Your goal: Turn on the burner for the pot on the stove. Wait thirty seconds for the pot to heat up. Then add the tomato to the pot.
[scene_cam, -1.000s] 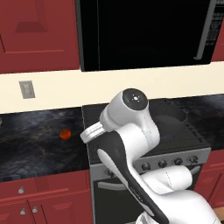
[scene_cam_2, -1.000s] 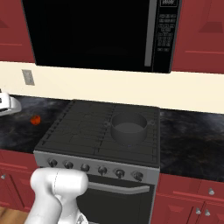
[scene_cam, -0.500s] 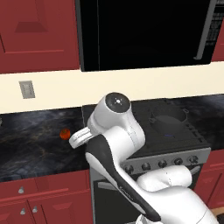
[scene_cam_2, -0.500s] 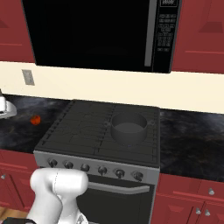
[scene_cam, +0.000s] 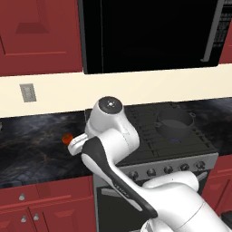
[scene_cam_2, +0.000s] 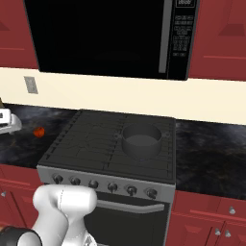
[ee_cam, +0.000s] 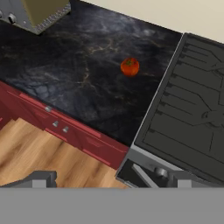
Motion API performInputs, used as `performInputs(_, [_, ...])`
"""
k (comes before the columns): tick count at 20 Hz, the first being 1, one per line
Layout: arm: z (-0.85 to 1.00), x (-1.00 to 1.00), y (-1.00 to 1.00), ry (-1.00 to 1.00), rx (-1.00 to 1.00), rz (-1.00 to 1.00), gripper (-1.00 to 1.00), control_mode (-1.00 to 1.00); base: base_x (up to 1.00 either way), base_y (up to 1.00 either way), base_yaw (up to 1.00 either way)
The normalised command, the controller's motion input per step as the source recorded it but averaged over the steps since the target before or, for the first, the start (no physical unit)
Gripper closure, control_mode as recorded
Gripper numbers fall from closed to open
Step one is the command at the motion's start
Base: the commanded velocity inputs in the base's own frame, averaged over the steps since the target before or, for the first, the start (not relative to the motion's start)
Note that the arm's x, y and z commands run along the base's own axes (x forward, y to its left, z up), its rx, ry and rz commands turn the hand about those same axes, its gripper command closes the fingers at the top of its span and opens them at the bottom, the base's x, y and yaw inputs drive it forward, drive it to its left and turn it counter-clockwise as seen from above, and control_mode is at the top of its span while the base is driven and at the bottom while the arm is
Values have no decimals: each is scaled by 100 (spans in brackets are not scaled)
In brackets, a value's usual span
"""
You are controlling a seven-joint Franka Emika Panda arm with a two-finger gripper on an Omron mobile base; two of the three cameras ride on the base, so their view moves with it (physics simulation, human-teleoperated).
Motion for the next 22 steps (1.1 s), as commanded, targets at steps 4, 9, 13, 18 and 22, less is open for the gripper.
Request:
performInputs(4, [-22, 31, 0, 0, -9, 0, -100, -100, 0, 0, 0])
performInputs(9, [-22, 48, 0, 0, -10, 0, -100, -100, 0, 0, 0])
performInputs(13, [-16, 50, 2, 0, -1, 0, -100, -100, 0, 0, 0])
performInputs(18, [-22, 57, 3, 1, 0, 0, -100, -100, 0, 0, 0])
performInputs(22, [-26, 54, 4, 0, 0, 0, -100, -100, 0, 0, 0])
